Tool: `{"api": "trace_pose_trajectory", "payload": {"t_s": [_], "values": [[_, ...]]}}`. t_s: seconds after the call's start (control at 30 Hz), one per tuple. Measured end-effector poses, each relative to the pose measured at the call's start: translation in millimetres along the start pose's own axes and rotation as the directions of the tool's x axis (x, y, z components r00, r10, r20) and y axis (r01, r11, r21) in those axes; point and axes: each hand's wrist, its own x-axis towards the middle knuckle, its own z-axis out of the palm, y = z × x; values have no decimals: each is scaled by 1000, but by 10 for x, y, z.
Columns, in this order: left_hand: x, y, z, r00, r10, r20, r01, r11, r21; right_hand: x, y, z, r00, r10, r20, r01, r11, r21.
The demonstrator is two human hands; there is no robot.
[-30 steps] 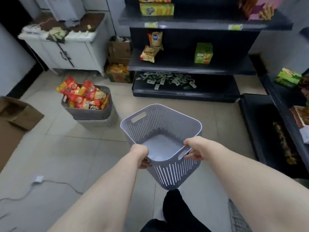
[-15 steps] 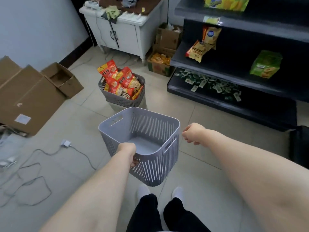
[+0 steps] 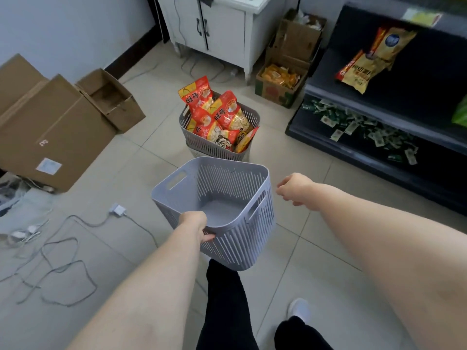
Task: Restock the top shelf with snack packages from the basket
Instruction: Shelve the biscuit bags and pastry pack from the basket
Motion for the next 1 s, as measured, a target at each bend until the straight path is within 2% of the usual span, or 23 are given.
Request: {"api": "trace_pose_trajectory", "payload": {"t_s": [0.13,0.4,0.5,0.6,0.77,0.9,1.0], "values": [[580,473,-123,997,-74,12,75,996,-37,488,-544,109,999,17,-33,-15,999,40],[1984,1030,-15,994,-103,-43,103,995,-8,1722,-1095,346,995,83,-49,-77,990,118],[2506,1060,128,991,-119,-54,119,993,-2,2234,-1174,417,993,104,-51,-96,987,127],[2929,1007,286,989,-150,-12,150,984,99,2705,-1175,484,990,138,-23,-134,983,124],[3104,1381,559,976,-215,-18,215,976,13,3229,-1141,465,976,213,43,-216,971,107],[3276,2191,595,992,-115,-47,114,993,-24,3473,-1247,281,964,251,86,-263,949,175],[3408,2807,646,990,23,-142,-13,998,69,3695,-1370,107,963,255,83,-268,931,248]]}}
